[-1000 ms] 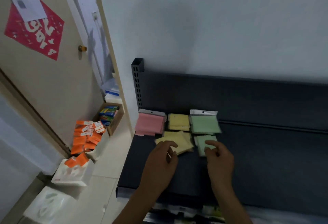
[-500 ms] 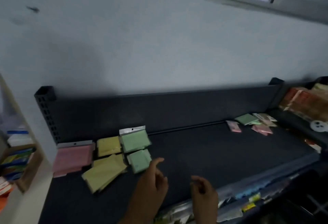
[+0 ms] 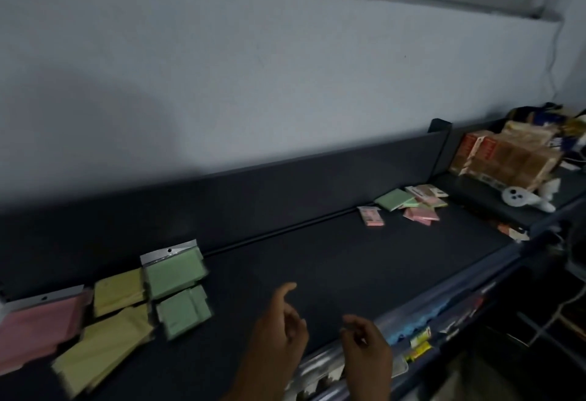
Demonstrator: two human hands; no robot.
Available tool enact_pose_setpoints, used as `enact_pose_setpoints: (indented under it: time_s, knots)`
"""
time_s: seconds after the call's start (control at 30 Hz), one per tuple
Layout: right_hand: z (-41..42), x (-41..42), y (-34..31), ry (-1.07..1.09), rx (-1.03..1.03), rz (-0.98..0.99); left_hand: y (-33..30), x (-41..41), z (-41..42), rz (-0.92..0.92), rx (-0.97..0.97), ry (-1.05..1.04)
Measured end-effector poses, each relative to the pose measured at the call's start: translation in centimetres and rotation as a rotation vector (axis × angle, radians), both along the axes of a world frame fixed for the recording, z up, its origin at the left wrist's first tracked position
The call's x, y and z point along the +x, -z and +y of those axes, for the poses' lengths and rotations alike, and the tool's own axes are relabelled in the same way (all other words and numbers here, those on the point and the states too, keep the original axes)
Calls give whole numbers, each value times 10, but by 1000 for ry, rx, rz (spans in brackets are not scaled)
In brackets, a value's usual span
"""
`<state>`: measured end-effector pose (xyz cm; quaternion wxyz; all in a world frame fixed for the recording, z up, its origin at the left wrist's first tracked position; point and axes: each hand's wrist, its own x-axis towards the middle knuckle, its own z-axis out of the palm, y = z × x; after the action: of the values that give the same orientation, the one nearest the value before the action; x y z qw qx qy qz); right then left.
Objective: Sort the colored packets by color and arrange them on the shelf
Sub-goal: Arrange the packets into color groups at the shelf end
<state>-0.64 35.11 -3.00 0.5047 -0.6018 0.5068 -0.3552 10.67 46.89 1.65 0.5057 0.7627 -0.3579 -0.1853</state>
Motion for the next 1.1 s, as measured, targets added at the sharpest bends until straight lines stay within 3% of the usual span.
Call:
enact_pose_setpoints:
  time_s: [0.7, 1.1]
  knots:
    - [-183, -123, -12, -43, -20, -146, -6, -115, -210, -112, 68, 37]
    - [-234, -177, 4, 78, 2, -138, 20, -128, -262, -69, 175, 158]
